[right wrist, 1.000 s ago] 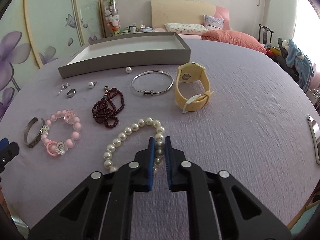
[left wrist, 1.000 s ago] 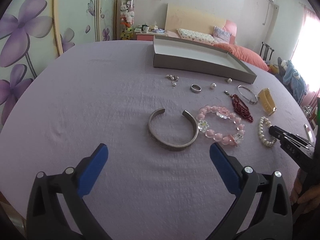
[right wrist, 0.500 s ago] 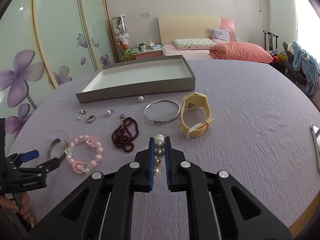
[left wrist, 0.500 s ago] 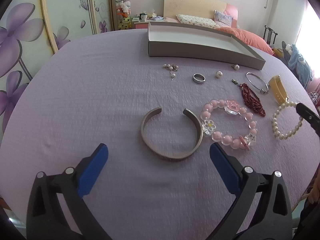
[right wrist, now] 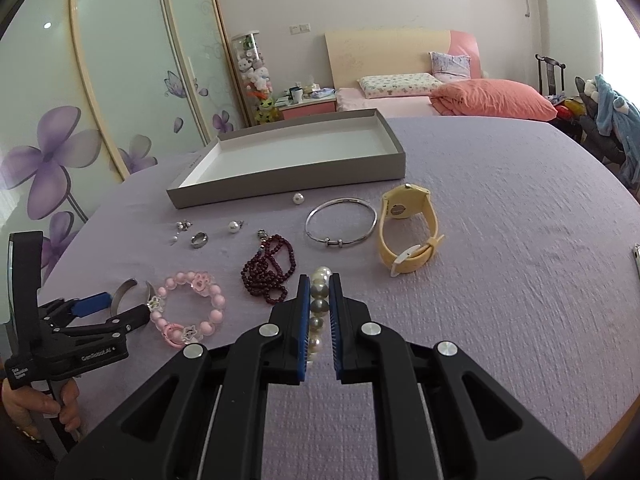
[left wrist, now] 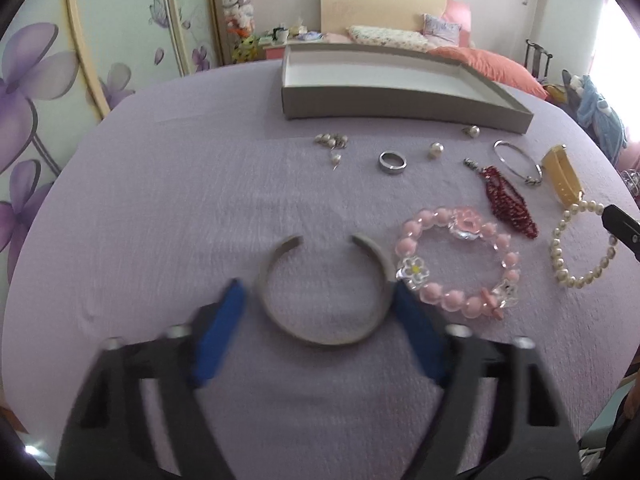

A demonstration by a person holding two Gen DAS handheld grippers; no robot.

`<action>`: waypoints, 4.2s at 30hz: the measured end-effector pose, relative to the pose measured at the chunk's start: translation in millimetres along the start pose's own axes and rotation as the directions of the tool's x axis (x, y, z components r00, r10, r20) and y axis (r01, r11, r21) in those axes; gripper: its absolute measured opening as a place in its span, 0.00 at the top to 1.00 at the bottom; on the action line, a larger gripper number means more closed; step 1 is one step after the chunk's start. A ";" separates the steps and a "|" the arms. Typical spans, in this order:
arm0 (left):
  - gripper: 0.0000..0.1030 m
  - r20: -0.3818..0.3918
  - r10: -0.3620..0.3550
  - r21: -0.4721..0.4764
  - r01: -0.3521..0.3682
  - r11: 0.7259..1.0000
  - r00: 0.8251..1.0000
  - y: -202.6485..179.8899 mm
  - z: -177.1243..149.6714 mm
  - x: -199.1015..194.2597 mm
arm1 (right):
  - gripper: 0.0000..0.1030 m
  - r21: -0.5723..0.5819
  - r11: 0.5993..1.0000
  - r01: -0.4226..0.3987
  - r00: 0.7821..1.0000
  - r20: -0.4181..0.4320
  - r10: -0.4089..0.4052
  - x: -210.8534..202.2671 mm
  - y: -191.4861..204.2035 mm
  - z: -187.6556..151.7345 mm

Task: Organize jewelry
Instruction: 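Carry the pearl bracelet into the tray with the right tool while the left tool places the cuff bangle there, then grasp the yellow watch by its strap with the right tool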

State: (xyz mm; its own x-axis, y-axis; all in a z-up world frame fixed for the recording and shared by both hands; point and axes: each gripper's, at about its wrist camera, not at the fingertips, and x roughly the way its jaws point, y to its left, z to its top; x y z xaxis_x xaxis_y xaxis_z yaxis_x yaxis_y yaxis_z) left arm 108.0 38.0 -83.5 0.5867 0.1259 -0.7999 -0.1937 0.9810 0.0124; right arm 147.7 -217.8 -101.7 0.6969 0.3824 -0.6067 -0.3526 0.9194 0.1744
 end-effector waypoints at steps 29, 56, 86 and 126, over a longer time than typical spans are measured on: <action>0.36 0.233 -0.073 -0.040 0.085 0.996 0.970 32.9 76.3 -75.8 | 0.91 -0.138 0.989 -0.052 0.988 0.137 0.071 -18.4 25.9 104.4; 0.36 0.062 -0.064 -0.040 0.066 0.997 0.996 -1.7 243.2 111.2 | 0.91 0.062 0.996 0.066 0.975 -0.217 -0.051 227.8 -9.9 216.4; 0.19 0.197 -0.075 -0.107 0.098 0.989 0.978 29.7 232.3 54.1 | 0.50 0.061 0.997 0.051 0.994 -0.100 -0.045 135.2 -34.2 199.6; 0.05 0.201 -0.152 -0.004 0.156 0.988 0.968 -0.8 23.3 -27.9 | 0.27 -0.026 0.986 0.165 0.972 -0.166 -0.167 89.0 -55.4 40.8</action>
State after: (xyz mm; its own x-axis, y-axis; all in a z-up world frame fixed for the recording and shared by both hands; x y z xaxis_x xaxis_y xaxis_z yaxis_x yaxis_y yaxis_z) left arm 110.1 37.2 -47.3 0.7552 0.0028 -0.6555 -0.1033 0.9880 -0.1149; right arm 254.8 -231.0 -133.7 0.6323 0.2028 -0.7477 -0.2488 0.9672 0.0519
